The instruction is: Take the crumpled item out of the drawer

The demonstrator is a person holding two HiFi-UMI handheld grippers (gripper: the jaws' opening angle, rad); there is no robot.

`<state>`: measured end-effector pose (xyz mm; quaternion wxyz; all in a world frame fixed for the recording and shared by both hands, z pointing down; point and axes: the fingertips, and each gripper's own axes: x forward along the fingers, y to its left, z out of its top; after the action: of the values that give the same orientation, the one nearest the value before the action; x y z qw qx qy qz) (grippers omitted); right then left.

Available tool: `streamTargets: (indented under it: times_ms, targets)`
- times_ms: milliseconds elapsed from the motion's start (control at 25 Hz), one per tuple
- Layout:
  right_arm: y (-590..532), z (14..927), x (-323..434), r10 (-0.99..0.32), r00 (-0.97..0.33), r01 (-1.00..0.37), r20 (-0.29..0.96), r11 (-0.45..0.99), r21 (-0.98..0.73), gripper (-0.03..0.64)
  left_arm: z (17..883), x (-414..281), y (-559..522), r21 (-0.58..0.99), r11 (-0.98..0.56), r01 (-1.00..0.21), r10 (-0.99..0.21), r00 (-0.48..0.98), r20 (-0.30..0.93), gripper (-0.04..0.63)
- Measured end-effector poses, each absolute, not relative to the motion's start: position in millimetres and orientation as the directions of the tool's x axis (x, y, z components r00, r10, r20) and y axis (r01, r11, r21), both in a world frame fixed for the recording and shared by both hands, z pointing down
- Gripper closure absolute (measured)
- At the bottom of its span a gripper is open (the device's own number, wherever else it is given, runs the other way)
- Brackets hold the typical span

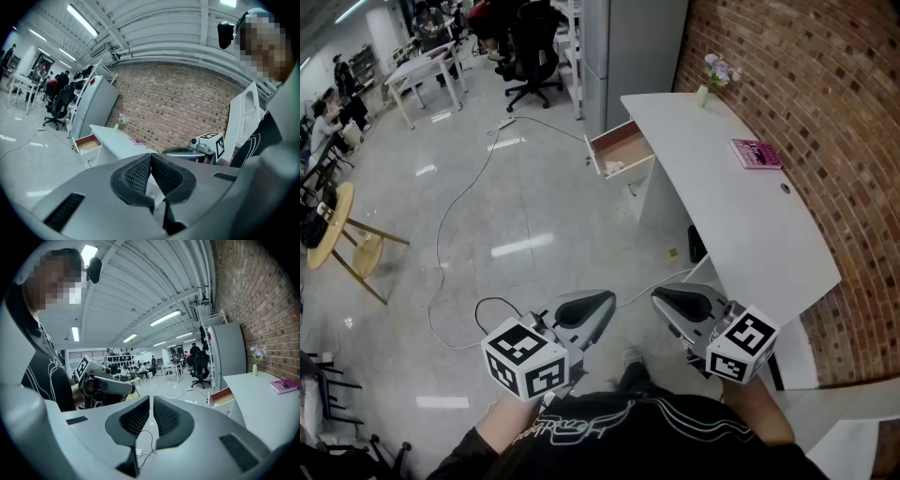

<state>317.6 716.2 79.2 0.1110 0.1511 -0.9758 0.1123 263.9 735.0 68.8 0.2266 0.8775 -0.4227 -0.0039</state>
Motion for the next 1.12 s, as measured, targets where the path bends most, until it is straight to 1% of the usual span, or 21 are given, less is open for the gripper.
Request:
streamTargets:
  times_ms: [360,600,920,1120]
  targets:
    - [713,82,302,-0.268,-0.927,-0.319,0.264,0.931,-0.175,0.56,73,245,733,0.406,-0.528,-0.746,-0.75,0.634,0.189,0.574]
    - [681,82,291,-0.294,-0.929,-0.337,0.224,0.922,-0.188,0.56,72,228,709,0.386,-0.517,-0.764,-0.766,0.614,0.19,0.574]
    - [618,91,270,-0.268,-0.94,-0.307,0.212,0.934,-0.183,0.56,81,209,649,0.378,-0.493,-0.784,-0.782,0.589,0.203,0.573]
    - [551,109,259,-0.248,-0.941,-0.299,0.232,0.929,-0.219,0.56,96,197,583,0.397,-0.465,-0.791,-0.783,0.577,0.233,0.572]
